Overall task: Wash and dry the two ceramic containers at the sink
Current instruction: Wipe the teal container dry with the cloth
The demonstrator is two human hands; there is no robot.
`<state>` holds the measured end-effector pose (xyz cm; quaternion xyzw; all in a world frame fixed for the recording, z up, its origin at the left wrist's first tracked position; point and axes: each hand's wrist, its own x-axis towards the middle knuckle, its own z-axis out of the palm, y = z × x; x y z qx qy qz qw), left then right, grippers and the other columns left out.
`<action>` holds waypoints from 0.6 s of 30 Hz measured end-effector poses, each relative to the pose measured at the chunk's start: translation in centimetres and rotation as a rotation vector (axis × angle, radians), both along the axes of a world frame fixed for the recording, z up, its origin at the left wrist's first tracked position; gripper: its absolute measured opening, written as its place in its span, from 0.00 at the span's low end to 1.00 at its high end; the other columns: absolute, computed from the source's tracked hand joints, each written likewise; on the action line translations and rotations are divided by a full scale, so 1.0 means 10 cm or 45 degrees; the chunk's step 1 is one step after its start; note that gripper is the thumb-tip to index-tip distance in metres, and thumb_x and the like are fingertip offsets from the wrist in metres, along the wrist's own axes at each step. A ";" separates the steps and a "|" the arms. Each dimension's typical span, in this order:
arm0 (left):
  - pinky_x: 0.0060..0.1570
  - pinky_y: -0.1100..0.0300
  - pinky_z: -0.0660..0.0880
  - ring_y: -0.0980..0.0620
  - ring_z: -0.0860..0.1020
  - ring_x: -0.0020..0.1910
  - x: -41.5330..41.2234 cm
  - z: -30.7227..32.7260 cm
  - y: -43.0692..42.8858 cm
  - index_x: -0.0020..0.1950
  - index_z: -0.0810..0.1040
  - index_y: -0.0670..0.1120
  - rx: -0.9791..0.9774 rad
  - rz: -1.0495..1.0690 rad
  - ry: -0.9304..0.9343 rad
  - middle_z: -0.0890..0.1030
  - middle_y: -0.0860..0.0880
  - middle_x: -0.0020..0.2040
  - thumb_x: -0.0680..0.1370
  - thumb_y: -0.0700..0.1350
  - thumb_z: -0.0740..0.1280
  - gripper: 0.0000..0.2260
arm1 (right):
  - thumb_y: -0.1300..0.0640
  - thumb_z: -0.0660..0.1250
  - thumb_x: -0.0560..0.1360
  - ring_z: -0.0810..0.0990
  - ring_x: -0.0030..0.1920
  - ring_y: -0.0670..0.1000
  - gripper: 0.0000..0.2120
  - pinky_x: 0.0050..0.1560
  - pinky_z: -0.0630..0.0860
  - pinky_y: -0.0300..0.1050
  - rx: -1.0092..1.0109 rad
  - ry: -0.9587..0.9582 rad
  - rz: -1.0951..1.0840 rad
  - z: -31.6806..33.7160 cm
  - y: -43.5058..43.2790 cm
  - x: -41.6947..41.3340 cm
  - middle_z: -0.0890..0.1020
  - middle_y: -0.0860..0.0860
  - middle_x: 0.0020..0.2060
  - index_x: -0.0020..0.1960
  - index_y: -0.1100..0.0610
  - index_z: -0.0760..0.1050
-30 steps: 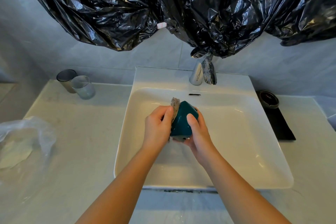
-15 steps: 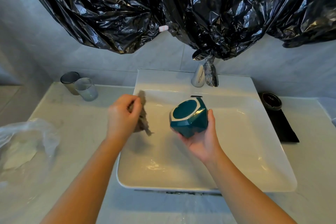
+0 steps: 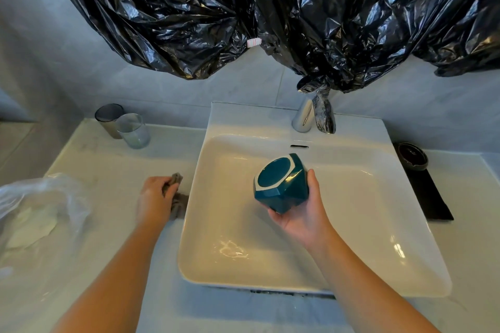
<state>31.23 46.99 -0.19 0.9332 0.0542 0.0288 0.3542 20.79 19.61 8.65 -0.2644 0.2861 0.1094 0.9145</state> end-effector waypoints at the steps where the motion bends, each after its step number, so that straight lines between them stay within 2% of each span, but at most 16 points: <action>1: 0.52 0.53 0.69 0.40 0.76 0.54 0.00 -0.10 0.02 0.59 0.78 0.39 0.044 -0.045 0.052 0.78 0.40 0.57 0.78 0.43 0.66 0.12 | 0.36 0.65 0.66 0.76 0.61 0.63 0.32 0.33 0.82 0.46 -0.010 0.007 0.004 -0.02 0.00 0.00 0.80 0.60 0.58 0.63 0.55 0.75; 3: 0.60 0.48 0.67 0.43 0.71 0.63 0.01 -0.26 0.06 0.65 0.75 0.43 0.274 -0.168 0.175 0.73 0.42 0.66 0.80 0.47 0.62 0.15 | 0.36 0.65 0.67 0.77 0.60 0.63 0.33 0.34 0.83 0.47 -0.029 0.018 0.011 -0.05 0.00 0.00 0.80 0.60 0.59 0.65 0.54 0.74; 6: 0.66 0.41 0.60 0.48 0.57 0.73 0.04 -0.33 0.08 0.73 0.63 0.52 0.730 -0.306 0.389 0.59 0.49 0.76 0.81 0.53 0.54 0.20 | 0.36 0.65 0.67 0.78 0.58 0.62 0.31 0.34 0.83 0.47 -0.024 0.030 0.012 -0.07 0.01 -0.01 0.81 0.59 0.57 0.63 0.54 0.75; 8: 0.67 0.40 0.58 0.46 0.53 0.75 0.08 -0.27 0.05 0.75 0.58 0.53 0.769 -0.291 0.513 0.55 0.50 0.78 0.81 0.55 0.53 0.22 | 0.37 0.65 0.67 0.80 0.56 0.61 0.30 0.35 0.82 0.46 -0.019 0.030 0.014 -0.07 0.02 -0.01 0.82 0.59 0.55 0.61 0.54 0.76; 10: 0.66 0.41 0.59 0.43 0.56 0.74 0.09 -0.15 0.00 0.76 0.58 0.54 0.682 -0.216 0.545 0.57 0.49 0.77 0.81 0.54 0.54 0.22 | 0.37 0.65 0.67 0.81 0.54 0.60 0.30 0.34 0.82 0.46 -0.017 0.035 0.015 -0.07 0.03 -0.01 0.82 0.59 0.54 0.61 0.55 0.76; 11: 0.66 0.41 0.61 0.42 0.59 0.72 0.09 -0.07 -0.03 0.75 0.61 0.52 0.585 -0.173 0.485 0.60 0.47 0.76 0.81 0.52 0.56 0.21 | 0.37 0.65 0.67 0.81 0.54 0.60 0.30 0.34 0.83 0.46 -0.016 0.035 0.019 -0.07 0.03 -0.01 0.82 0.59 0.54 0.62 0.55 0.76; 13: 0.65 0.43 0.66 0.42 0.69 0.67 0.03 0.17 -0.13 0.70 0.71 0.48 0.227 -0.056 0.278 0.70 0.44 0.71 0.81 0.46 0.60 0.17 | 0.37 0.65 0.67 0.81 0.54 0.60 0.31 0.35 0.83 0.47 -0.011 0.024 0.024 -0.08 0.02 -0.02 0.82 0.60 0.56 0.63 0.55 0.75; 15: 0.56 0.49 0.74 0.45 0.77 0.55 -0.12 0.46 -0.29 0.63 0.77 0.47 -0.105 0.019 0.089 0.78 0.45 0.59 0.79 0.42 0.62 0.13 | 0.37 0.64 0.67 0.81 0.54 0.60 0.30 0.36 0.83 0.47 -0.026 0.003 0.025 -0.08 0.01 -0.03 0.82 0.59 0.55 0.63 0.54 0.75; 16: 0.52 0.53 0.75 0.48 0.79 0.51 -0.22 0.62 -0.38 0.60 0.78 0.47 -0.202 -0.013 0.025 0.79 0.47 0.54 0.79 0.41 0.62 0.11 | 0.37 0.64 0.68 0.81 0.53 0.59 0.30 0.36 0.83 0.47 -0.039 -0.010 0.025 -0.09 0.00 -0.03 0.83 0.59 0.54 0.63 0.54 0.75; 18: 0.51 0.58 0.76 0.52 0.81 0.49 -0.41 0.92 -0.61 0.55 0.80 0.49 -0.435 -0.186 0.007 0.82 0.51 0.49 0.79 0.38 0.63 0.10 | 0.38 0.63 0.68 0.81 0.53 0.58 0.29 0.37 0.83 0.46 -0.123 -0.044 0.055 -0.09 -0.02 -0.02 0.84 0.57 0.52 0.63 0.54 0.75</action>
